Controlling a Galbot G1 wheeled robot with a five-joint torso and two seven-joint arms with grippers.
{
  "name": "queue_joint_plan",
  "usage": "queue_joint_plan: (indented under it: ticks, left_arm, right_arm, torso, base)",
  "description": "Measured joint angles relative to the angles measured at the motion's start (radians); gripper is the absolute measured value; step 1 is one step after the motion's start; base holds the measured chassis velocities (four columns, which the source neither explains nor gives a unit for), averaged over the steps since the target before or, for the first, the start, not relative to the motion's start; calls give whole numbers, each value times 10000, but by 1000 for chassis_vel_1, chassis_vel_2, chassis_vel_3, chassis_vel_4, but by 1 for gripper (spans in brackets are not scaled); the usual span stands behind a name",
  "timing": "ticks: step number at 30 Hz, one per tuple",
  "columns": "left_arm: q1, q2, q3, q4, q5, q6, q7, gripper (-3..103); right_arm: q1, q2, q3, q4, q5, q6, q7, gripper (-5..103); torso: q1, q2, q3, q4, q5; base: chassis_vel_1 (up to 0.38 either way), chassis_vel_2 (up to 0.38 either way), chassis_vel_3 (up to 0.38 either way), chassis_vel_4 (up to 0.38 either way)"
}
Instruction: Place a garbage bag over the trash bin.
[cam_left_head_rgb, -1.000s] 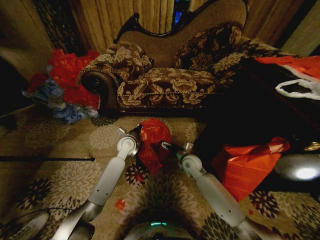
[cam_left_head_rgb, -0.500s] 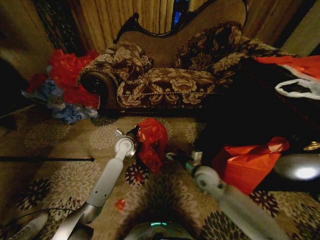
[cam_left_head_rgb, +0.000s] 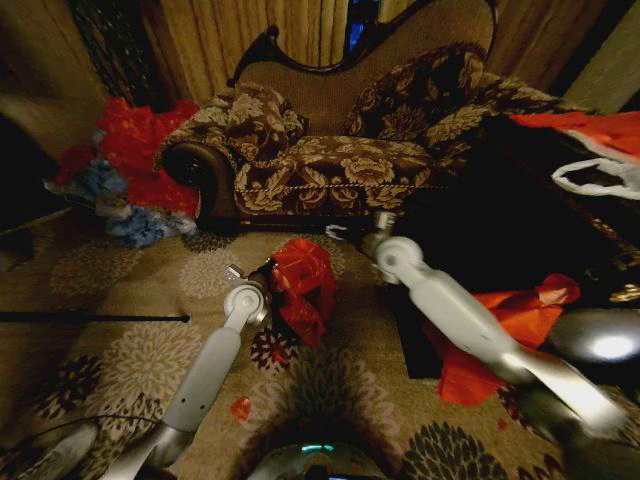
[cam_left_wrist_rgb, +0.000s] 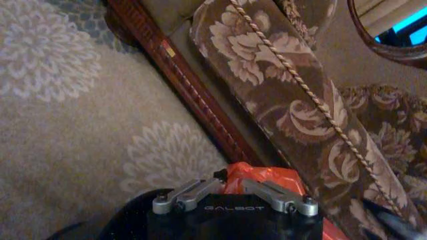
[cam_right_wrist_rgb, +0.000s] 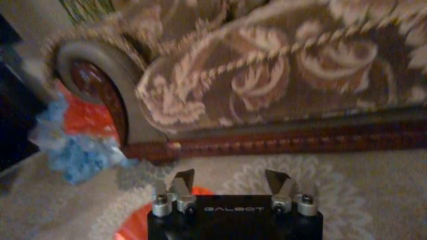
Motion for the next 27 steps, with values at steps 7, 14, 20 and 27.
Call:
queue_joint_plan:
  ticks: [7,14,20,27]
  left_arm:
    - [62,52,42,-288,-61,50,-295,0]
    - [57,33,84,-699,-233,164,-1040,0]
    - [-232,-35,244,-902,-266,315,-1907,0]
    - [-686,-202,357,-356,-282,422,-2325,0]
  right_arm:
    - [-169,1548,6,-1817,-1207,184,-340,50]
    - [-870,1958,-305,-2108,-1614,157,-297,22]
    - [-1327,1977,-643,-2126,-1496,65,-220,1]
    - [-1495,2526,-665,-3028,-1850,121,-496,0]
  torso:
    - [0,0,0,3,-6]
    - [-2,1,-2,0,-3]
    - [-2,2,-3,-2,-3]
    - [-2,2,-3,0,-2]
  base:
    - [0,0,0,0]
    - [0,0,0,0]
    - [0,0,0,0]
    - [0,0,0,0]
